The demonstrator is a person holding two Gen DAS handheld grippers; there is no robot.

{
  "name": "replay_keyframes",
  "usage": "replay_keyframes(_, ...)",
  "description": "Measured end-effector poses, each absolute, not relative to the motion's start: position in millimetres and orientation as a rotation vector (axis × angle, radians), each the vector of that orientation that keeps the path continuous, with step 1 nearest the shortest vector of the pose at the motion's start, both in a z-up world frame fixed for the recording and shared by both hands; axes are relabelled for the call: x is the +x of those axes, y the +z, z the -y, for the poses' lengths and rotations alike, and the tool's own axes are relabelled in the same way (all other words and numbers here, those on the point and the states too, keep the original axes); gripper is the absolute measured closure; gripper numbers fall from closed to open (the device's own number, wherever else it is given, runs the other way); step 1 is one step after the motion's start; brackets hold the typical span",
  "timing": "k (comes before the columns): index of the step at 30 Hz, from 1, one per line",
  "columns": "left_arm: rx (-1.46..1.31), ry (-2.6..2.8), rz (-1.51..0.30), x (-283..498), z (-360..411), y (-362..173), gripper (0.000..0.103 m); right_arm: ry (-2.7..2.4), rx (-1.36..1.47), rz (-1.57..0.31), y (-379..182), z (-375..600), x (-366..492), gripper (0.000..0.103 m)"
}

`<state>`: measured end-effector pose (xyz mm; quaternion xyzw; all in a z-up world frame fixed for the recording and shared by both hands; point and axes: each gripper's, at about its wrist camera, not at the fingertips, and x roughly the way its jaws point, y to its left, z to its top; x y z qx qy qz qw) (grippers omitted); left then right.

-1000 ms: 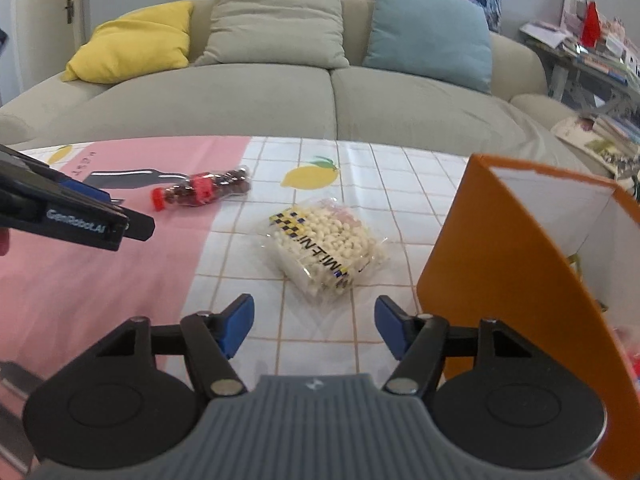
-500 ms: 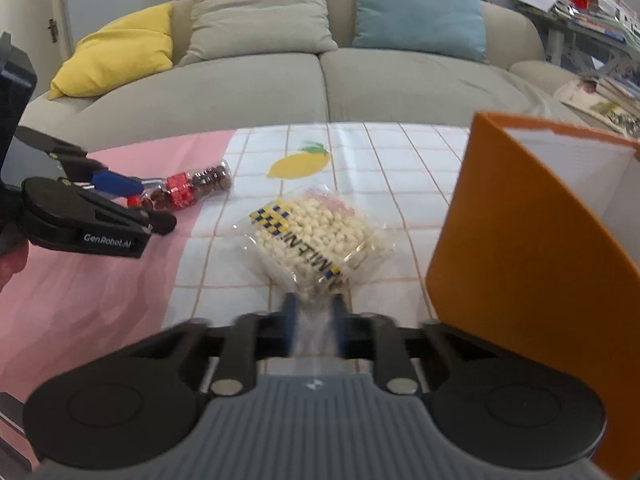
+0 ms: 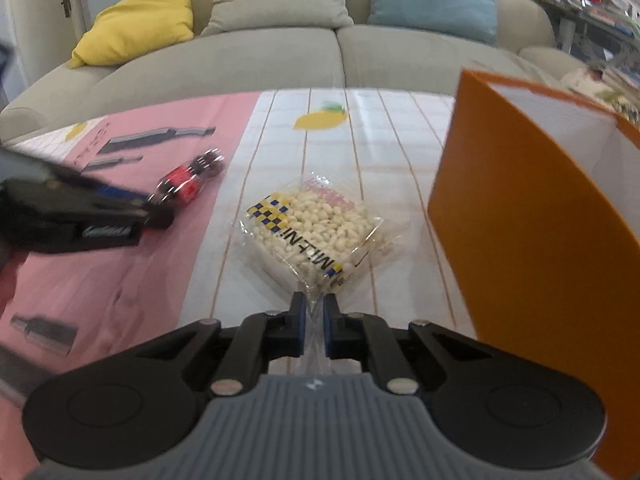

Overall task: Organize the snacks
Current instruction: 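Grasp the cola-shaped candy bottle with the left tool while the right tool grasps the white-ball candy bag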

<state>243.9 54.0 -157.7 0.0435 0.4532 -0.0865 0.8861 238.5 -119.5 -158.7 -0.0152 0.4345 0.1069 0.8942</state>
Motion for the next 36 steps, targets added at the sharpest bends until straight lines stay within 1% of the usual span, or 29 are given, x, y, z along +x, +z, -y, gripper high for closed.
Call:
replay_keyframes(4,-0.061,-0.118,-0.996,188.9,-57.2,-155.6,0.080,0.193,0.027,-0.959,-152.7,124.2,203.2,0.098)
replay_keyframes(8,-0.131,-0.079,-1.030,143.9,-53.7,-152.2,0.080,0.171,0.072,-1.019,-146.8,123.5,165.8,0.098)
replay_keyframes(11,-0.130,-0.075,-1.049,119.6,-51.1,-149.7,0.080,0.189,0.092,-1.058,-141.7,120.2,139.3,0.098)
replay_keyframes(17,-0.118,-0.067,-1.072,98.3,-51.4,-150.6,0.080,0.224,0.100,-1.106,-139.9,116.7,105.0,0.098)
replay_keyframes(19,-0.136,-0.071,-1.074,98.2,-54.4,-149.6,0.079,0.242,0.097,-1.114,-139.8,116.9,100.5,0.093)
replay_keyframes(20,-0.146,-0.068,-1.073,95.7,-55.4,-148.9,0.072,0.250,0.100,-1.120,-138.6,117.8,98.7,0.092)
replay_keyframes(21,-0.158,-0.065,-1.069,92.9,-56.6,-146.5,0.061,0.259,0.104,-1.118,-136.0,119.4,98.8,0.085)
replay_keyframes(22,-0.175,-0.062,-1.056,92.6,-59.1,-143.3,0.054,0.271,0.104,-1.107,-131.9,121.6,96.4,0.078)
replay_keyframes(23,-0.187,-0.061,-1.039,92.0,-60.6,-141.0,0.043,0.285,0.095,-1.087,-126.2,123.3,92.5,0.065)
replay_keyframes(24,-0.195,-0.061,-1.024,91.7,-61.5,-138.1,0.038,0.303,0.080,-1.056,-120.4,125.6,88.9,0.056)
replay_keyframes(25,-0.197,-0.063,-1.017,93.0,-61.6,-136.0,0.038,0.325,0.060,-1.017,-114.9,127.4,86.4,0.053)
replay_keyframes(27,-0.198,-0.065,-1.016,99.9,-60.8,-134.9,0.038,0.356,-0.005,-0.946,-107.0,126.4,84.4,0.038)
replay_keyframes(29,-0.198,-0.062,-1.026,107.7,-60.0,-135.3,0.038,0.400,-0.073,-0.901,-105.8,121.0,88.8,0.028)
replay_keyframes(31,-0.193,-0.074,-1.041,113.9,-58.6,-137.8,0.038,0.448,-0.140,-0.873,-109.3,113.8,96.7,0.025)
replay_keyframes(33,-0.194,-0.066,-1.054,119.6,-59.0,-141.0,0.038,0.500,-0.210,-0.871,-116.3,105.7,105.5,0.012)
replay_keyframes(36,-0.208,-0.063,-1.070,124.4,-61.1,-146.7,0.045,0.545,-0.289,-0.855,-126.8,100.6,114.1,0.010)
